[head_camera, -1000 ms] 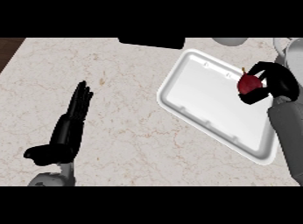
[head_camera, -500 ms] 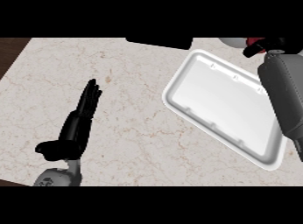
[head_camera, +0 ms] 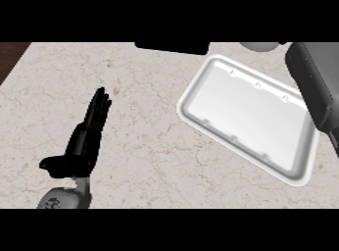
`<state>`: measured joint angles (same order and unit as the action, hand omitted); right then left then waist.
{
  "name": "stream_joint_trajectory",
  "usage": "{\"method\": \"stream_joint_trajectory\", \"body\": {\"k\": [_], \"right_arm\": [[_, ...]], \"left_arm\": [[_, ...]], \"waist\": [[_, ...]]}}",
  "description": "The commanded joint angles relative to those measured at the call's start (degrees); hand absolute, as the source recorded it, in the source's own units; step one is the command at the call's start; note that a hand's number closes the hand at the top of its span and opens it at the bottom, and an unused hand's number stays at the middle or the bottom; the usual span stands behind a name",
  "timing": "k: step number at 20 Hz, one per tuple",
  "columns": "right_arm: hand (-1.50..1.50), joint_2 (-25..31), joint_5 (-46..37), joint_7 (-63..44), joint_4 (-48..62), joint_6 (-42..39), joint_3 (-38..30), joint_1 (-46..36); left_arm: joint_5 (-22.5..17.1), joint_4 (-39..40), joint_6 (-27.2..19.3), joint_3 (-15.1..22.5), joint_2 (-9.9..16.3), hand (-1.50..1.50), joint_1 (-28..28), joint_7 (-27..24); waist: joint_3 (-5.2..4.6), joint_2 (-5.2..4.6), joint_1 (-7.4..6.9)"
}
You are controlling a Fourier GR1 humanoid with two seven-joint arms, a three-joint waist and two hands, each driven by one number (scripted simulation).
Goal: Pick the pear from the tray and place it in the pot
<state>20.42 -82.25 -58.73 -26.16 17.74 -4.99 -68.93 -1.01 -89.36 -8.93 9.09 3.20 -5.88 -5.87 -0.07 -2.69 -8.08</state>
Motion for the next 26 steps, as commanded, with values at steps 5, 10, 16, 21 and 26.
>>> {"method": "stream_joint_trajectory", "body": {"k": [5,10,16,21,26], "right_arm": [[1.5,3.9,-3.4,-6.9,7.9,3.5,-2.5,-3.9],[1.5,4.5,-4.2,-7.4,10.9,7.6,-4.0,-2.1],[1.5,9.4,-2.2,-1.9,13.4,10.9,-7.6,0.9],[1.5,11.1,0.9,3.0,15.1,12.3,-10.8,2.6],[1.5,10.5,5.8,8.9,17.2,13.6,-15.0,6.7]], "left_arm": [[0.0,1.2,-1.1,-2.0,0.3,0.0,-0.7,0.1],[-0.3,-0.1,-1.0,-2.4,0.6,0.0,-0.5,0.6],[0.8,-1.5,-2.2,-0.9,-0.7,0.0,2.3,0.4],[-0.3,-1.3,-0.7,-1.8,0.1,0.0,3.6,-0.5],[-0.8,-0.8,-0.5,-3.7,1.2,0.0,1.0,0.9]], "waist": [[0.12,0.32,2.51],[0.16,0.65,3.19],[0.23,1.0,3.93],[0.22,1.17,4.29],[0.27,1.05,4.53]]}}
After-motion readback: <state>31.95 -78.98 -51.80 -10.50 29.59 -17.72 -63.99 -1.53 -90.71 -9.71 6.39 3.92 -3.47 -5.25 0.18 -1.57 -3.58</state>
